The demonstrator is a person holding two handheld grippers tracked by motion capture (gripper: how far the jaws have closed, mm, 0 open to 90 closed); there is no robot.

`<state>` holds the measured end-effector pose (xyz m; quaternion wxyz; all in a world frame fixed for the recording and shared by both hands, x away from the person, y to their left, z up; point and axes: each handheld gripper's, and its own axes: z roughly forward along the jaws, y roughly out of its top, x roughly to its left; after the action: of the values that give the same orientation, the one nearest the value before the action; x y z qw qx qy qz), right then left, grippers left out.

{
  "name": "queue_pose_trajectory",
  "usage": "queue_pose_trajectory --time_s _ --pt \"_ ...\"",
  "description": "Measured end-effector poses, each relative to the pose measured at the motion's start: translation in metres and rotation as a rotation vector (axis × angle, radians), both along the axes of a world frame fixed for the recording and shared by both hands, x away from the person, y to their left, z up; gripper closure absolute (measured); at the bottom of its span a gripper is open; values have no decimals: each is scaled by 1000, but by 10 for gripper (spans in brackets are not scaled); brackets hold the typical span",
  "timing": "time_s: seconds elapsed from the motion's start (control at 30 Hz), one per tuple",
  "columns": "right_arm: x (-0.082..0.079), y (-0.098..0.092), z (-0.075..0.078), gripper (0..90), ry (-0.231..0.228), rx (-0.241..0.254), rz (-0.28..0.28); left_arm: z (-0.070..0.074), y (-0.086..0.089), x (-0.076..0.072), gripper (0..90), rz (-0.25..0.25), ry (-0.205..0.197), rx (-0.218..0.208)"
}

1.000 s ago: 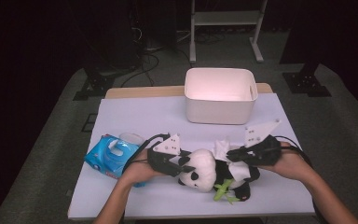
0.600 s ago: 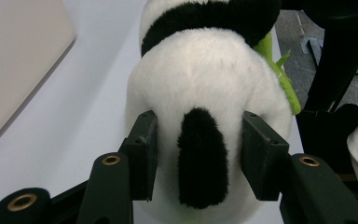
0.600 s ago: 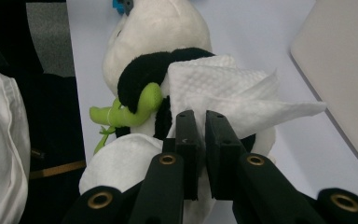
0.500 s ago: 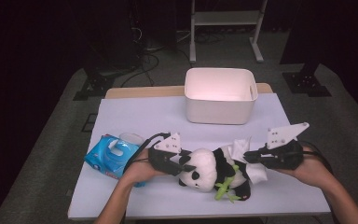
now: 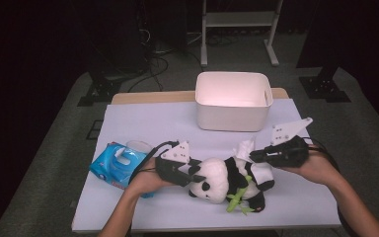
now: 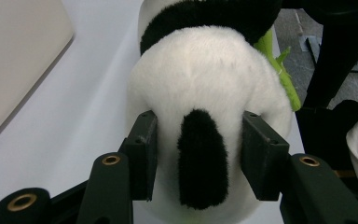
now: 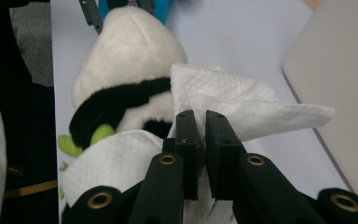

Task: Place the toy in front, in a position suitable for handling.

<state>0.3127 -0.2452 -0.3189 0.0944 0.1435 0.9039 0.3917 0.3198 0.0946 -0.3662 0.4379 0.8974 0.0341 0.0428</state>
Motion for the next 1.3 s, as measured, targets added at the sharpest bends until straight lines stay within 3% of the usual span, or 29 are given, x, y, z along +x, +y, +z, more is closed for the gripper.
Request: queue_pose_trajectory --time_s 0.23,0.5,0.6,0.8,0.97,1.1,1.3 --pt "-19 -26 -8 838 15 33 -31 1 -2 -1 512 3 -4 -1" --pt "-9 -9 -3 837 5 29 -3 2 -3 -2 512 1 -18 19" --pt "-8 -5 -3 837 1 30 7 0 0 0 511 6 0 6" --pt "-23 -21 -9 837 16 59 -2 0 -1 0 506 11 9 -4" --pt "-29 -26 -7 836 14 39 -13 2 -6 -3 510 -1 -13 -1" --pt "-18 -16 -4 836 7 31 -2 0 -8 -3 514 -2 -17 -10" --pt "-4 28 -4 836 12 -1 79 1 -13 -6 515 -14 -35 -16"
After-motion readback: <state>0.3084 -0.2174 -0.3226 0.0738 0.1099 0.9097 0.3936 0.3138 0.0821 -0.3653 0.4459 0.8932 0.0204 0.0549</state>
